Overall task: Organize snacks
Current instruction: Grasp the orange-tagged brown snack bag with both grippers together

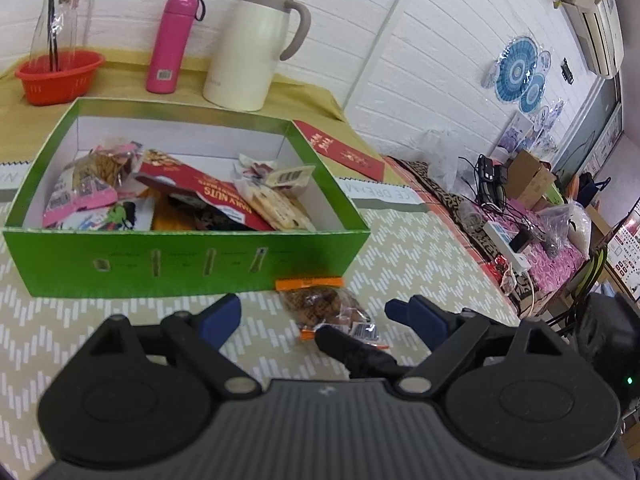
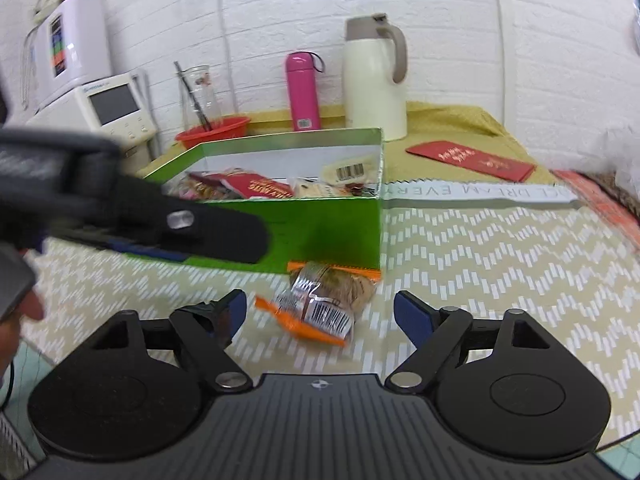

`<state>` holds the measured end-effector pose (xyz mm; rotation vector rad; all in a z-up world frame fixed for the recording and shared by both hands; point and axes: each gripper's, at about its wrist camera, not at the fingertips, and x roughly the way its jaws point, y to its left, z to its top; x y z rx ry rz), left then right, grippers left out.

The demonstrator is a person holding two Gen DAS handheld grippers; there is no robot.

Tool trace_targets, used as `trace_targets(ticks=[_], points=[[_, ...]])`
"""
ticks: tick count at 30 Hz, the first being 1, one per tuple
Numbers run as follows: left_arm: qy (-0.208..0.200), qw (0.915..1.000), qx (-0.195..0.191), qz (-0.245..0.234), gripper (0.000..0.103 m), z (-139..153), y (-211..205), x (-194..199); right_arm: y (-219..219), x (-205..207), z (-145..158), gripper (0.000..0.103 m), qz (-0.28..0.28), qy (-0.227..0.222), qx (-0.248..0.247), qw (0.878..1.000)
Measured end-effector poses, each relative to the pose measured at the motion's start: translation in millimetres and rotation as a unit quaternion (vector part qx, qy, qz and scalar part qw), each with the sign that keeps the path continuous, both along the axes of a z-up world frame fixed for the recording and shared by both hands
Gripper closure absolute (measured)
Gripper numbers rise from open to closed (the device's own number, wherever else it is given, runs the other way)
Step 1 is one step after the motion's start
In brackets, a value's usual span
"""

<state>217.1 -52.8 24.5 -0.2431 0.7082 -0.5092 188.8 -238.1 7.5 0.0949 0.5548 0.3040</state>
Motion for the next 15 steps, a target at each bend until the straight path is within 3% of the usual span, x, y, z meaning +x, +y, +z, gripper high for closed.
trace_targets(ticks=[2,3,5,6,15], points=[[0.000,1.0000,0.005,0.004,0.013,0.7,6.6,-2.5,0.3,9.4,-5.8,0.000,0.002,0.017,0.010,1.000],[-0.001,1.0000,0.007,0.004,0.013,0.9,9.1,-4.3,-1.3,9.0,-7.8,0.010,0.009,0.024,0.032,0.999],[-0.002,1.0000,0.009,-0.001,0.014,-0.2,13.6,-8.5,0.0,2.8,-7.2,0.016,0.016,0.027,0.039,0.999],[-0.002,1.0000,0.009,-0.003,0.013,-1.1,15.8,-10.4,2.9,-3.6,-5.6,0.033,0.023,0.017,0.027,0.999],[0.029,0.9990,-0.003,-0.034,0.013,-30.7,30.5,-55.4,24.1,-76.3,-0.9,0.037,0.129,0.022,0.012,0.991]])
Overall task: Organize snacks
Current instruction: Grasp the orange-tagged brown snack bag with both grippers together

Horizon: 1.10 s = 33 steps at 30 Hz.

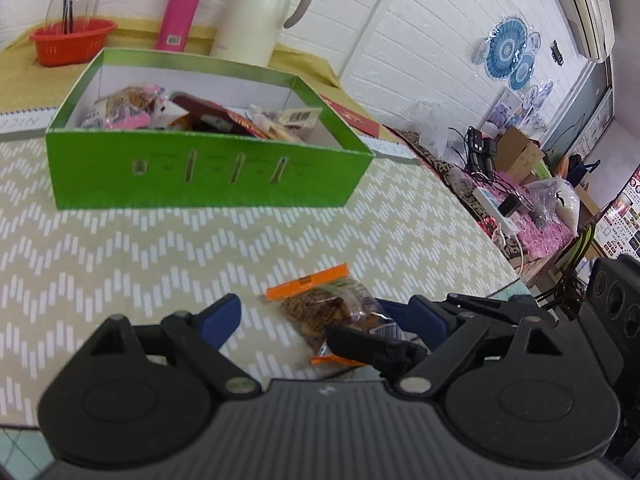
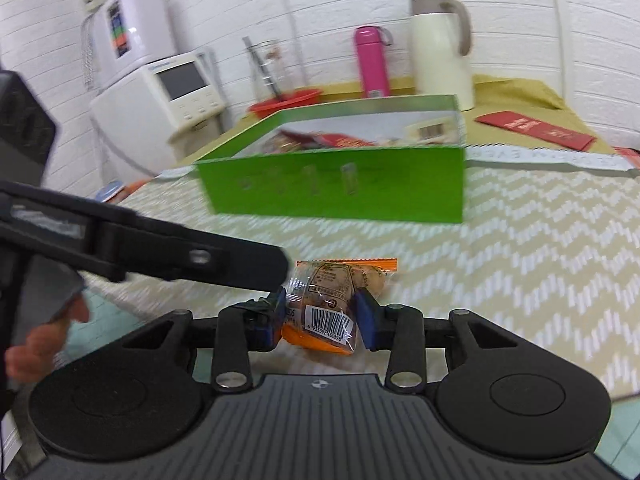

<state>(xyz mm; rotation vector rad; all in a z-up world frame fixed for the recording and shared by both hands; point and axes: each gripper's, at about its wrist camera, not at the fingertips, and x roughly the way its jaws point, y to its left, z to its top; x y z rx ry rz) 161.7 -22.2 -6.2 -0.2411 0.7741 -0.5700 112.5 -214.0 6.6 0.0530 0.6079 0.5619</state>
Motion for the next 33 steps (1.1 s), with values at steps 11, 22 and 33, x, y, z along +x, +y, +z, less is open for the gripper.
trace_targets(ticks=[11,22,33], points=[[-0.009,0.9996,0.007,-0.026,0.013,-7.7,1.7,-47.7,17.9,-46.8,1.3,0.006,0.014,-0.033,-0.034,0.999],[-0.003,0.9996,-0.013,-0.024,0.014,-6.9,20.1,-64.6,15.7,-68.6,0.0,0.002,-0.007,-0.003,-0.009,1.000],[0.043,0.9965,-0.057,-0.043,0.014,-22.2,13.0,-54.3,21.8,-69.9,-6.9,0.006,-0.024,-0.003,-0.021,0.999]])
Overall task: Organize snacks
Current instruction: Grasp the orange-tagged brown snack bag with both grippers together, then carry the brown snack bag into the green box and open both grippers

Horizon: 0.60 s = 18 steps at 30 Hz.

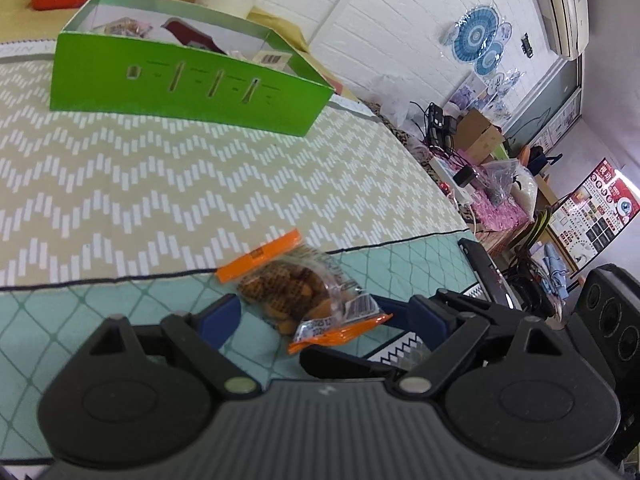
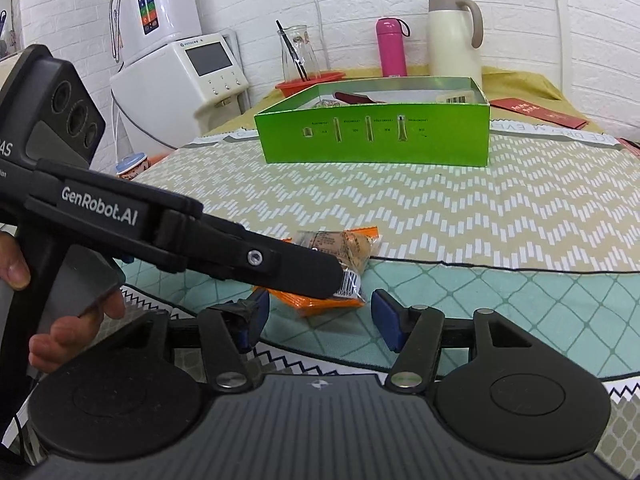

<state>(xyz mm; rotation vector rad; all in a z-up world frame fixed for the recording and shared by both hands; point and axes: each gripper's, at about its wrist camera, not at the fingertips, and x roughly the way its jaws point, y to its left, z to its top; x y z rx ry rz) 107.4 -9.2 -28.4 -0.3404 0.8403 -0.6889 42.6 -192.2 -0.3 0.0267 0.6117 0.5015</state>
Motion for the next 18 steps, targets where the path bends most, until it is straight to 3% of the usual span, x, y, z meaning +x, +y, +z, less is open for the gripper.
trace_targets(ticks=[6,8,9,10,18], points=[[0.015,0.9992,-0.034,0.016,0.014,-3.0,5.4,9.4,1.5,6.2,-0.1,0.000,0.002,-0.005,0.005,1.000],[0.015,0.9990,-0.034,0.024,0.030,-3.5,5.7,11.6,2.4,8.5,-2.0,0.001,0.000,-0.003,0.010,1.000],[0.013,0.9992,-0.027,0.027,0.049,-3.6,4.8,11.9,2.6,8.9,-2.4,0.015,0.004,-0.004,0.015,1.000],[0.013,0.9992,-0.026,0.026,0.052,-4.4,4.7,12.2,3.7,9.0,-2.1,0.023,0.000,-0.005,0.013,1.000],[-0.007,0.9992,-0.022,0.034,0.058,5.1,2.4,5.7,9.4,6.5,5.2,0.029,-0.002,-0.033,-0.017,0.999]])
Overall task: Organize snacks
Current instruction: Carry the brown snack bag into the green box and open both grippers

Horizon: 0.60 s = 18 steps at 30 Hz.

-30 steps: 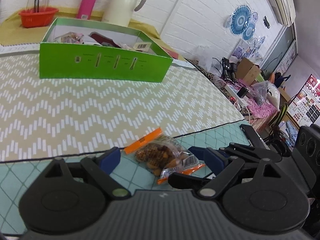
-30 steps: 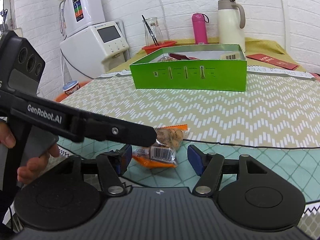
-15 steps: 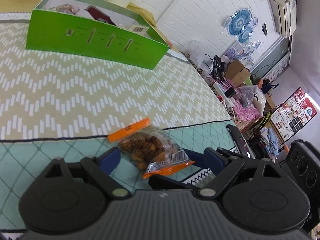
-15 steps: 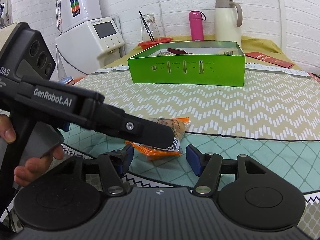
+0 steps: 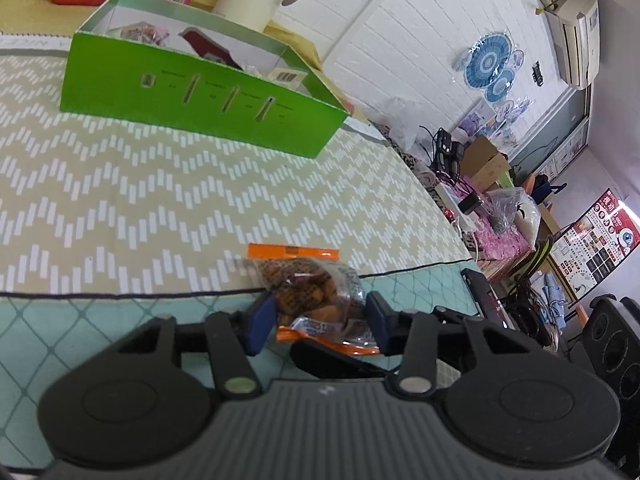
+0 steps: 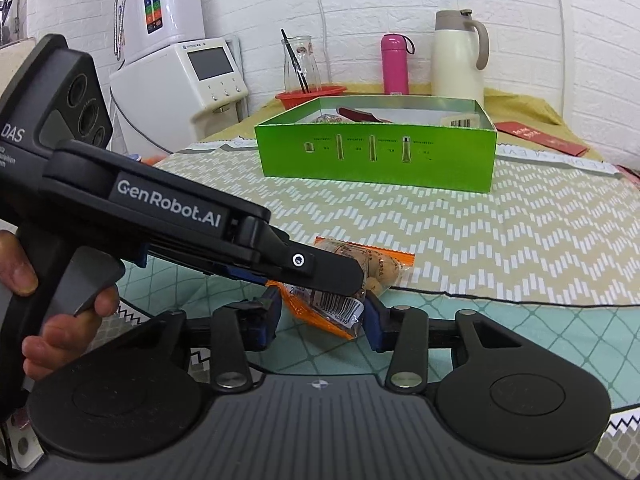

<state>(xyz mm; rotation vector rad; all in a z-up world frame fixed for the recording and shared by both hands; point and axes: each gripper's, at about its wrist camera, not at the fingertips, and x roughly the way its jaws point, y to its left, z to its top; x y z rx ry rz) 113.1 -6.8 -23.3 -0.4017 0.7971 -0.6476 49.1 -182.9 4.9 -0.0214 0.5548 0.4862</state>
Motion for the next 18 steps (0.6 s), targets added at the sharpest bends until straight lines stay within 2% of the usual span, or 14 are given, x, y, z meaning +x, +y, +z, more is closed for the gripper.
trace_targets(ticks=[9,10,18], points=[[-0.056,0.9984,-0.004,0.008,0.062,39.1,1.4,13.2,2.6,16.6,31.2,0.031,0.009,-0.056,-0.006,0.998],[-0.061,0.9981,-0.007,0.007,0.065,43.5,1.4,16.6,2.5,20.1,34.6,0.031,0.009,-0.064,-0.006,0.998],[-0.101,0.9947,-0.009,0.015,0.066,73.6,-2.8,55.5,-3.4,61.5,55.4,0.031,0.007,-0.109,-0.002,0.994]])
